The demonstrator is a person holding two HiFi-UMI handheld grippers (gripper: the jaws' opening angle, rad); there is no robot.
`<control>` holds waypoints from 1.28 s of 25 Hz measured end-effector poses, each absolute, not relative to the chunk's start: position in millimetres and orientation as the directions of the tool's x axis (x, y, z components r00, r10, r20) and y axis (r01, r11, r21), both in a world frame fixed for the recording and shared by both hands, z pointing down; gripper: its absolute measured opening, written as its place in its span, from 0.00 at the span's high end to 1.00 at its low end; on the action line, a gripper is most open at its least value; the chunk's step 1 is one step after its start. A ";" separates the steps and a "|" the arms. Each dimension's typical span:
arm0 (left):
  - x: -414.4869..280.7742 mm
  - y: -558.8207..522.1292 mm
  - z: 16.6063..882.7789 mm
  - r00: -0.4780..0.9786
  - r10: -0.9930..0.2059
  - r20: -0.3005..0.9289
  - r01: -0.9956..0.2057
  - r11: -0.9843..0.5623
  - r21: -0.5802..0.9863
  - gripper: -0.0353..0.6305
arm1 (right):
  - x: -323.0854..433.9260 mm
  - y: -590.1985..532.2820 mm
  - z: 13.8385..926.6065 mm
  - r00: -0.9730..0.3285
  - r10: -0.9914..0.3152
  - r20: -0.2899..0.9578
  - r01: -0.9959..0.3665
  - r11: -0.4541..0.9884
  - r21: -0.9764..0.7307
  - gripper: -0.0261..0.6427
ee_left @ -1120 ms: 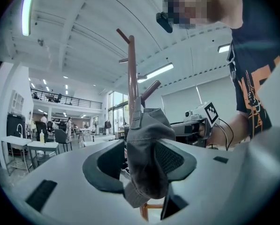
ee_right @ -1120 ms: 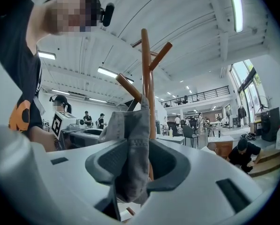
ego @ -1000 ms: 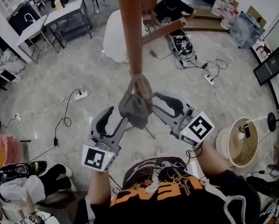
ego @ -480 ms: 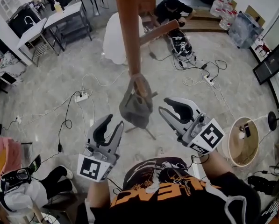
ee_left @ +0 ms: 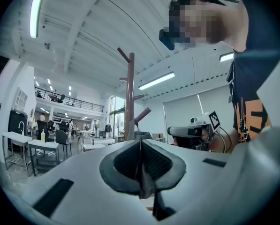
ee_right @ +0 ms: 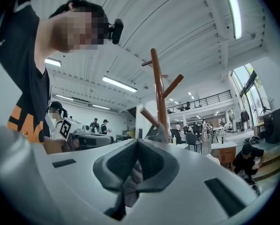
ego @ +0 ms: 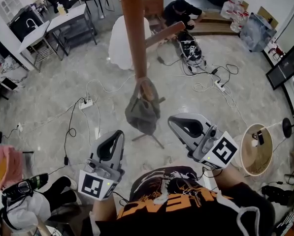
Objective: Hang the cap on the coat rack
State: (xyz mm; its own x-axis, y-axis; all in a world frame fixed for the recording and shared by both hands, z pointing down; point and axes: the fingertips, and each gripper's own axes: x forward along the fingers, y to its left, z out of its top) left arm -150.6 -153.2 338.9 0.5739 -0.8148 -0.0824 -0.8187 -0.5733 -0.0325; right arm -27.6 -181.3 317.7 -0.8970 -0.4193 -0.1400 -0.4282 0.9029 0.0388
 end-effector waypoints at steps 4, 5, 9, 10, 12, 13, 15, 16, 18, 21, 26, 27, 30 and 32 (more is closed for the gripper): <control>-149.5 -148.9 337.6 0.576 -0.813 -0.078 -0.817 -0.574 -0.050 0.91 | -32.9 -168.6 316.4 -0.903 -0.412 -0.125 -0.420 0.906 0.047 0.94; -150.3 -148.7 336.6 0.576 -0.813 -0.081 -0.817 -0.574 -0.049 0.91 | -32.4 -167.5 316.9 -0.903 -0.412 -0.122 -0.420 0.906 0.047 0.94; -150.6 -148.7 335.1 0.577 -0.813 -0.079 -0.817 -0.575 -0.045 0.91 | -28.4 -172.4 317.0 -0.897 -0.426 -0.116 -0.432 0.901 0.034 0.94; -150.1 -148.4 335.5 0.578 -0.812 -0.080 -0.816 -0.577 -0.046 0.91 | -27.8 -173.7 317.1 -0.897 -0.427 -0.113 -0.433 0.900 0.038 0.94; -150.0 -147.4 337.4 0.582 -0.809 -0.086 -0.813 -0.580 -0.048 0.91 | -28.2 -176.0 316.5 -0.890 -0.441 -0.114 -0.448 0.893 0.043 0.94; -150.0 -147.3 338.3 0.582 -0.809 -0.082 -0.813 -0.580 -0.044 0.91 | -28.6 -176.8 317.2 -0.886 -0.449 -0.112 -0.457 0.888 0.052 0.94; -149.5 -147.7 338.8 0.581 -0.812 -0.066 -0.814 -0.580 -0.029 0.91 | -29.7 -177.0 319.7 -0.883 -0.458 -0.102 -0.466 0.882 0.072 0.94; -149.2 -147.8 338.7 0.583 -0.810 -0.063 -0.813 -0.582 -0.029 0.91 | -30.6 -177.1 319.7 -0.881 -0.462 -0.101 -0.470 0.880 0.070 0.94; -148.4 -148.3 339.9 0.587 -0.807 -0.062 -0.809 -0.586 -0.038 0.91 | -31.7 -177.5 318.9 -0.880 -0.464 -0.104 -0.471 0.880 0.060 0.94; -145.5 -148.3 345.9 0.590 -0.806 -0.051 -0.807 -0.589 -0.045 0.91 | -30.5 -178.4 320.9 -0.883 -0.459 -0.099 -0.465 0.883 0.056 0.94; -146.9 -148.6 346.9 0.583 -0.811 -0.053 -0.812 -0.582 -0.034 0.91 | -29.3 -178.3 322.1 -0.888 -0.451 -0.093 -0.458 0.886 0.077 0.94; -148.7 -149.2 347.0 0.582 -0.812 -0.054 -0.813 -0.581 -0.034 0.91 | -30.8 -178.6 321.9 -0.887 -0.452 -0.092 -0.459 0.885 0.077 0.94; -153.9 -151.1 348.2 0.581 -0.812 -0.051 -0.814 -0.581 -0.030 0.91 | -35.7 -180.5 321.5 -0.888 -0.451 -0.088 -0.458 0.885 0.082 0.94; -154.6 -152.8 348.5 0.586 -0.809 -0.049 -0.810 -0.585 -0.028 0.91 | -37.5 -182.0 321.3 -0.889 -0.450 -0.085 -0.456 0.886 0.088 0.94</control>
